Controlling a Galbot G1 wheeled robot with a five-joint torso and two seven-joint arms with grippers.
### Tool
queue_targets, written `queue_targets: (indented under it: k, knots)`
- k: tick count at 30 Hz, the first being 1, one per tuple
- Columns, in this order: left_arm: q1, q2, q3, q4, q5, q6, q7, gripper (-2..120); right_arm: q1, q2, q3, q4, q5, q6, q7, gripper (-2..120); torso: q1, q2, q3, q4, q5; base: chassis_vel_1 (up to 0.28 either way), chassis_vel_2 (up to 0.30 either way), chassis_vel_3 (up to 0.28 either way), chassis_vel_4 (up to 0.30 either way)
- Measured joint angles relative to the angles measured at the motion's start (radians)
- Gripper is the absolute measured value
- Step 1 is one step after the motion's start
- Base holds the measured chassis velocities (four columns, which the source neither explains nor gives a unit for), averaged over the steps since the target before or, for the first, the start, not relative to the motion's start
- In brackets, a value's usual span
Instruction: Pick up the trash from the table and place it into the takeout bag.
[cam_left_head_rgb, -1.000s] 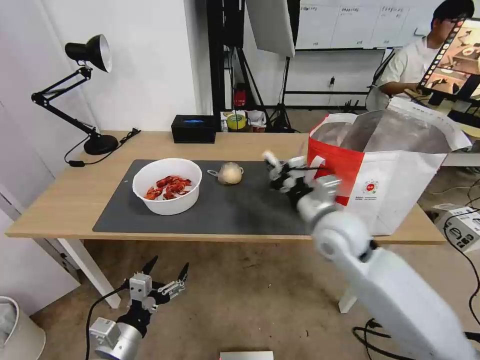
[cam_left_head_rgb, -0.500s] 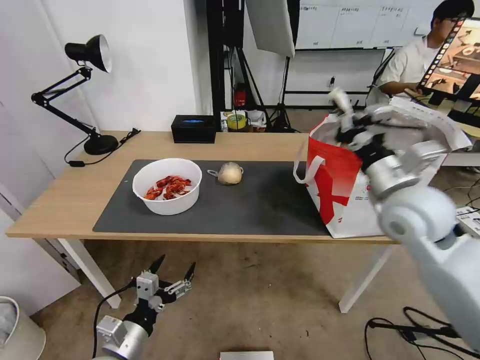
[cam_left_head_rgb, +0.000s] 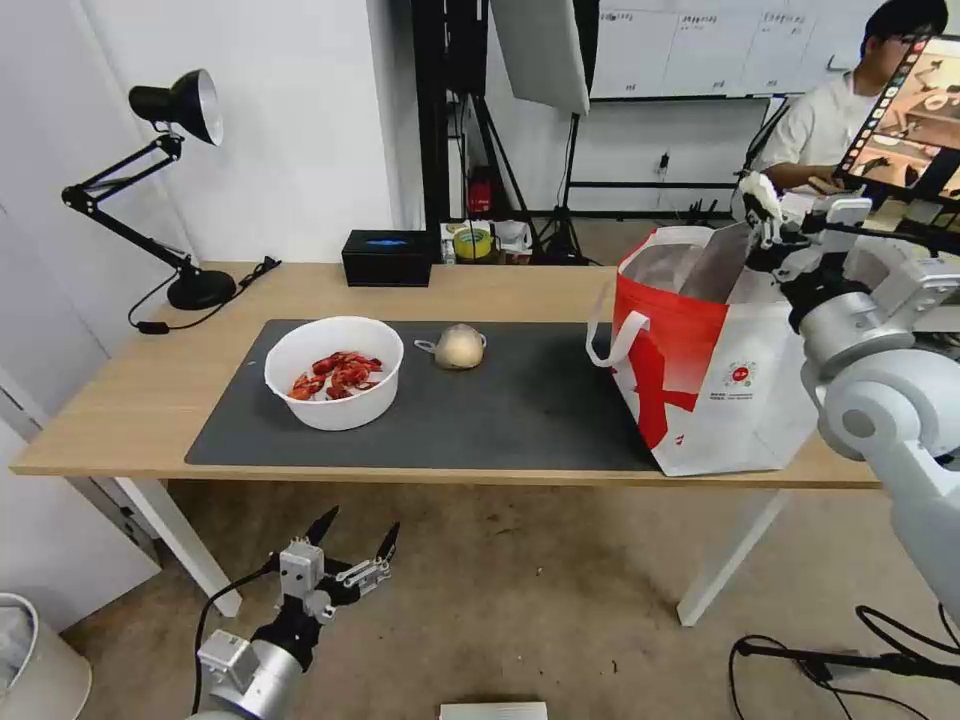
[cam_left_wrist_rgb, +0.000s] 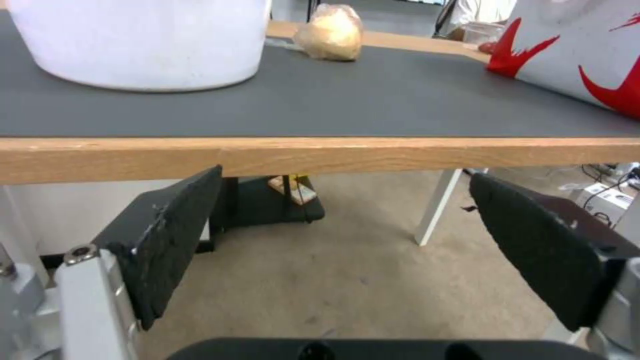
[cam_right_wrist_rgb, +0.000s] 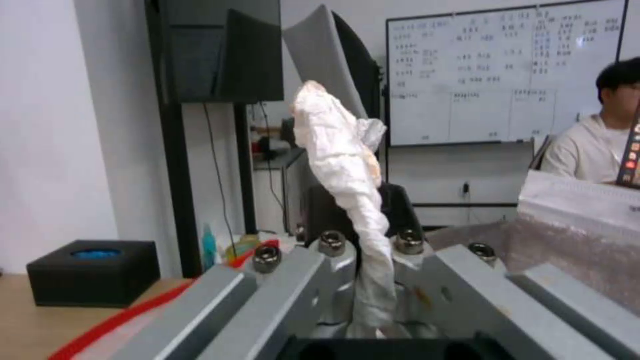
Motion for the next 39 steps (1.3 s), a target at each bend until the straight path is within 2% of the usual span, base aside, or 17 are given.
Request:
queue_targets:
  k: [3,5,7,8,11,12,15,19,22,23,24,26,27,30,35,39]
  knots:
    - [0.006,0.003,-0.006,-0.005,-0.001,0.0,0.0,100,-0.01,0.009,-0.004,-0.017,-0.003,-0.017,0.011,0,0.0,0.0,0.0,0.0,-0.0002,0.0,0.0,0.0,0.0]
    - [0.007,0.003,-0.006,-0.005,-0.001,0.0,0.0,100,-0.013,0.01,-0.003,-0.017,-0.003,-0.022,0.016,4,0.0,0.0,0.0,-0.0001,-0.0002,0.0,0.0,0.0,0.0]
    - [0.007,0.003,-0.005,-0.005,-0.001,0.0,0.0,100,-0.018,0.012,0.002,-0.01,-0.003,-0.031,0.021,16,0.0,0.0,0.0,-0.0001,-0.0002,0.0,0.0,0.0,0.0]
    - [0.007,0.003,-0.005,-0.005,-0.001,0.0,0.0,100,-0.018,0.012,0.002,-0.01,-0.003,-0.031,0.021,16,0.0,0.0,0.0,-0.0001,-0.0002,0.0,0.0,0.0,0.0]
    - [0.007,0.002,0.0,-0.005,-0.001,0.0,0.0,100,-0.018,0.009,0.011,-0.002,-0.002,-0.045,0.027,30,0.0,0.0,0.0,-0.0001,-0.0003,0.0,0.0,0.0,0.0]
    - [0.007,0.002,0.0,-0.005,-0.001,0.0,0.0,100,-0.018,0.009,0.011,-0.002,-0.002,-0.045,0.027,30,0.0,0.0,0.0,-0.0001,-0.0003,0.0,0.0,0.0,0.0]
    - [0.01,0.0,-0.002,-0.011,0.0,0.004,0.007,100,-0.019,0.006,0.013,-0.001,-0.003,-0.051,0.031,44,0.0,0.0,0.0,-0.0001,-0.0002,0.0,0.0,0.0,0.0]
    - [0.011,0.0,-0.003,-0.011,0.0,0.006,0.008,100,-0.019,0.006,0.014,0.002,-0.003,-0.055,0.033,52,0.0,0.0,0.0,-0.0001,-0.0003,0.0,0.0,0.0,0.0]
    - [0.011,0.002,-0.006,-0.011,-0.001,0.006,0.009,100,-0.02,0.007,0.014,0.006,-0.003,-0.062,0.033,69,0.0,0.0,0.0,-0.0001,-0.0002,0.0,0.0,0.0,0.0]
    - [0.011,0.002,-0.006,-0.011,-0.001,0.006,0.009,100,-0.02,0.007,0.014,0.006,-0.003,-0.062,0.033,69,0.0,0.0,0.0,-0.0001,-0.0002,0.0,0.0,0.0,0.0]
    - [0.01,0.002,-0.006,-0.011,-0.001,0.006,0.009,100,-0.022,0.007,0.013,0.01,-0.002,-0.062,0.031,75,0.0,0.0,0.0,-0.0001,-0.0002,0.0,0.0,0.0,0.0]
    - [0.007,0.003,-0.006,-0.011,-0.001,0.006,0.009,100,-0.026,0.007,0.012,0.038,0.017,-0.063,0.027,83,0.0,0.0,0.0,-0.0002,-0.0002,0.0,0.0,0.0,0.0]
    - [0.007,0.003,-0.006,-0.011,-0.001,0.006,0.009,100,-0.026,0.007,0.012,0.038,0.017,-0.063,0.027,83,0.0,0.0,0.0,-0.0002,-0.0002,0.0,0.0,0.0,0.0]
    - [0.004,0.001,-0.005,-0.011,-0.001,0.006,0.008,100,-0.029,0.006,-0.009,0.124,0.042,-0.073,0.027,97,0.0,0.0,0.0,-0.0001,-0.0003,0.0,0.0,0.0,0.0]
    - [0.004,-0.001,-0.006,-0.01,-0.001,0.006,0.008,100,-0.054,0.005,-0.021,0.204,0.049,-0.077,0.011,100,0.0,0.0,0.0,0.0,-0.0004,0.0,0.0,0.0,0.0]
    - [0.004,-0.003,-0.01,-0.011,-0.002,0.006,0.007,100,-0.13,0.006,-0.021,0.268,0.021,-0.079,-0.025,100,0.0,0.0,0.0,0.0,-0.0003,0.0,0.0,0.0,0.0]
